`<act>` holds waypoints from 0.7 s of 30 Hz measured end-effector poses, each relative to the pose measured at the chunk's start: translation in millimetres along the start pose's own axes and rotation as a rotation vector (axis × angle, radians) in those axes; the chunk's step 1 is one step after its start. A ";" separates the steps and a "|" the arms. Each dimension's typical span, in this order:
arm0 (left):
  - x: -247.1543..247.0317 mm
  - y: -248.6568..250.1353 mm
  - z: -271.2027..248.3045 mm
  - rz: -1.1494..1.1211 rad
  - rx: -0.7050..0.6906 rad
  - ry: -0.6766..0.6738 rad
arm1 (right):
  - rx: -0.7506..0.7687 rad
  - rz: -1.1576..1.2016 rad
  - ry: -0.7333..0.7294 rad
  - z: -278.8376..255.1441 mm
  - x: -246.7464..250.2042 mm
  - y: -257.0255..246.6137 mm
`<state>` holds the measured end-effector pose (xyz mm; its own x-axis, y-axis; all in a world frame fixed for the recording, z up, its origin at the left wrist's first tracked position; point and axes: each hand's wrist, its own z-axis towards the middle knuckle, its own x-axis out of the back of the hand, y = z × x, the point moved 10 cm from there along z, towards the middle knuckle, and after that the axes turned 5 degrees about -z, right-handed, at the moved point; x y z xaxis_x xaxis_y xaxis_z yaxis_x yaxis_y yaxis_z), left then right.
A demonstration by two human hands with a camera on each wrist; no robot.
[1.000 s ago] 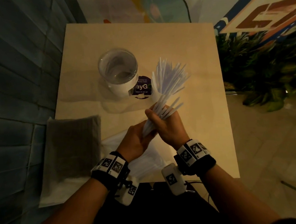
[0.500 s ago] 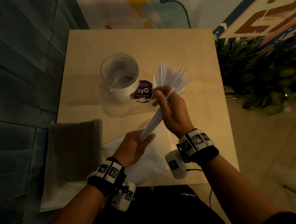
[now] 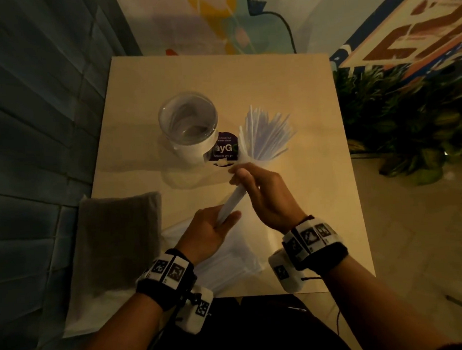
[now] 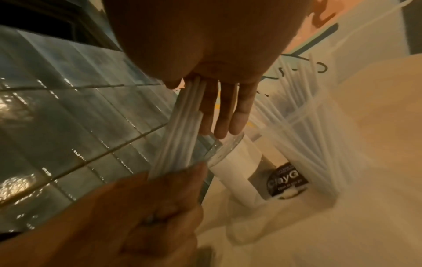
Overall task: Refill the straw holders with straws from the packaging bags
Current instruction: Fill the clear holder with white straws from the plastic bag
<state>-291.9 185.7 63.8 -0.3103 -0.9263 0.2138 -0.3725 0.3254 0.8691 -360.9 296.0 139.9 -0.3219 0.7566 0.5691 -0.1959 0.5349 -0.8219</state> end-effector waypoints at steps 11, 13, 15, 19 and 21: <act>65.2 66.7 0.6 -0.879 -0.278 0.326 | -0.734 0.868 -0.271 -51.5 -99.9 63.9; 67.7 80.9 0.7 -0.898 -0.355 0.336 | -0.826 1.059 -0.283 -55.0 -116.5 58.5; 64.6 86.0 1.1 -0.835 -0.392 0.333 | -0.865 1.238 -0.273 -51.9 -124.2 48.4; 52.4 75.4 0.5 -0.728 -0.360 0.313 | -0.807 1.401 -0.273 -39.7 -120.5 26.5; 45.5 72.6 -1.6 -0.716 -0.331 0.299 | -0.794 1.388 -0.287 -37.8 -120.2 24.2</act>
<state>-331.7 166.9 137.3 0.1651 -0.9143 -0.3698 -0.1007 -0.3886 0.9159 -292.0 232.2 52.5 -0.0042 0.7540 -0.6569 0.8488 -0.3446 -0.4010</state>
